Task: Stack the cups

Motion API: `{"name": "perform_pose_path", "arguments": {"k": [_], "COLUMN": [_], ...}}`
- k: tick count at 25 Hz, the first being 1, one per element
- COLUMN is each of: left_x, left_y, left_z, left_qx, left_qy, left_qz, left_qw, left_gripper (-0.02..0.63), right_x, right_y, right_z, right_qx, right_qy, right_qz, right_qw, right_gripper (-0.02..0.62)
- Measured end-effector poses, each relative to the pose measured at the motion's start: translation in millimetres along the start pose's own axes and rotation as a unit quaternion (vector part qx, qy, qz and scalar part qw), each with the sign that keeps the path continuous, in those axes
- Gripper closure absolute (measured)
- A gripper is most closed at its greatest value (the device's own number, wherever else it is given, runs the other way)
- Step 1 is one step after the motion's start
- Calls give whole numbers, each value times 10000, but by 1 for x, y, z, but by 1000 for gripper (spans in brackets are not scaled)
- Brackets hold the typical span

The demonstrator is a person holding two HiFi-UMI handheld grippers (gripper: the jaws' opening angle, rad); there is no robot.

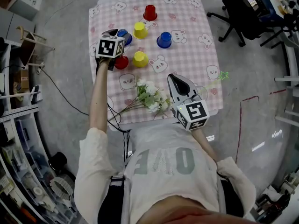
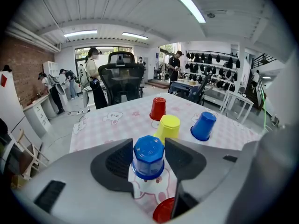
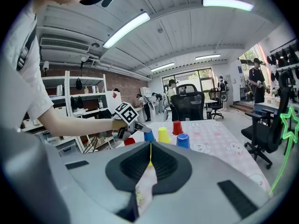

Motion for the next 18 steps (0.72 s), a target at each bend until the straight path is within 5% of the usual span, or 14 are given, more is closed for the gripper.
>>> {"name": "perform_pose_path", "arguments": {"k": [8,18], "left_x": [-2,-69], "left_y": [4,-54], "left_z": [0,-47], "left_qx": [-61,224], "left_qy": [53,-802], "left_qz": [21,524], "left_qw": [10000,9952], "left_gripper": [385,387], "right_x": [0,-5], "right_y": [1,4], "right_z": [1,0], "right_qx": [-28,-60], "right_qy": [1,-81], "right_qz": [-12,56], "right_qw": [10000,9999], "right_gripper": [566,566]}}
Point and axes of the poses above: the fingertips, and each gripper's own axes: z forward along the fingers, y to its left, x out of its underside, the point moved 2 cm from there along -z, backward along the fingers, and after that the axes turned 8 degrees about -y, right-handed, at the moved point
